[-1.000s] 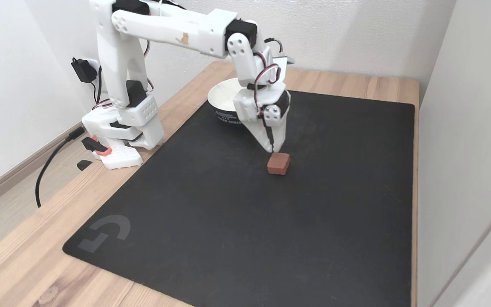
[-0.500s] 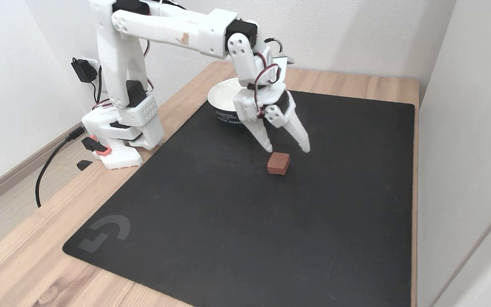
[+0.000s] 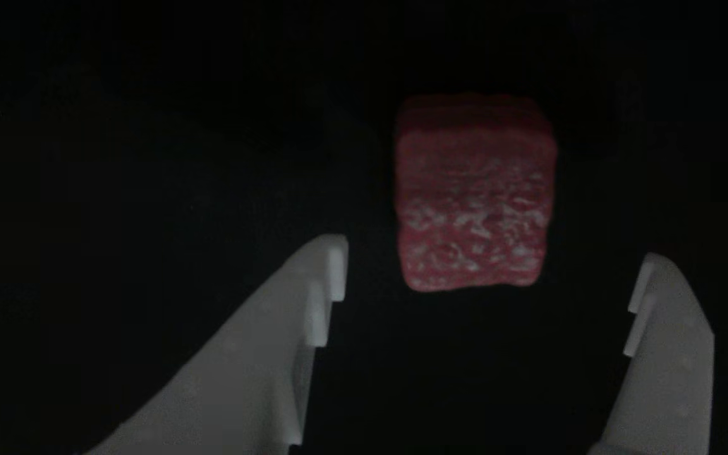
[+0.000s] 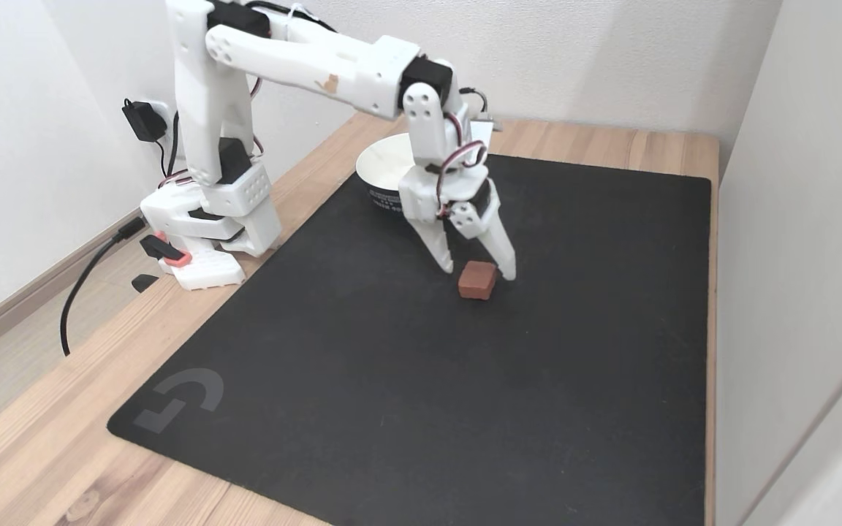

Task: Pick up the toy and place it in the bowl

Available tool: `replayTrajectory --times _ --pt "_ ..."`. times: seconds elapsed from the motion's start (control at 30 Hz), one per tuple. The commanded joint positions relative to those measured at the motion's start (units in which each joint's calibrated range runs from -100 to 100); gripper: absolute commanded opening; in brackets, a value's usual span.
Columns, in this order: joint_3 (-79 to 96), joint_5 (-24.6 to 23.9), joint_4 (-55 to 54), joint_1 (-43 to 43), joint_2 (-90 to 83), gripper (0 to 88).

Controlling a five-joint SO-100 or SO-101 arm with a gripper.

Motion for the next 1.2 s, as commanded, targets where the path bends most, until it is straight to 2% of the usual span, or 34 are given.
replayTrajectory --times 0.0,0.77,0.97,1.17 --pt "-2.2 0.3 -0.1 0.1 -0.3 31.2" --pt "-5.4 0.3 -0.4 -0.2 8.7 31.0" --pt "-5.4 0.2 -0.4 -0.2 8.7 1.6" --pt "-5.4 0.2 -0.9 -0.2 8.7 2.4"
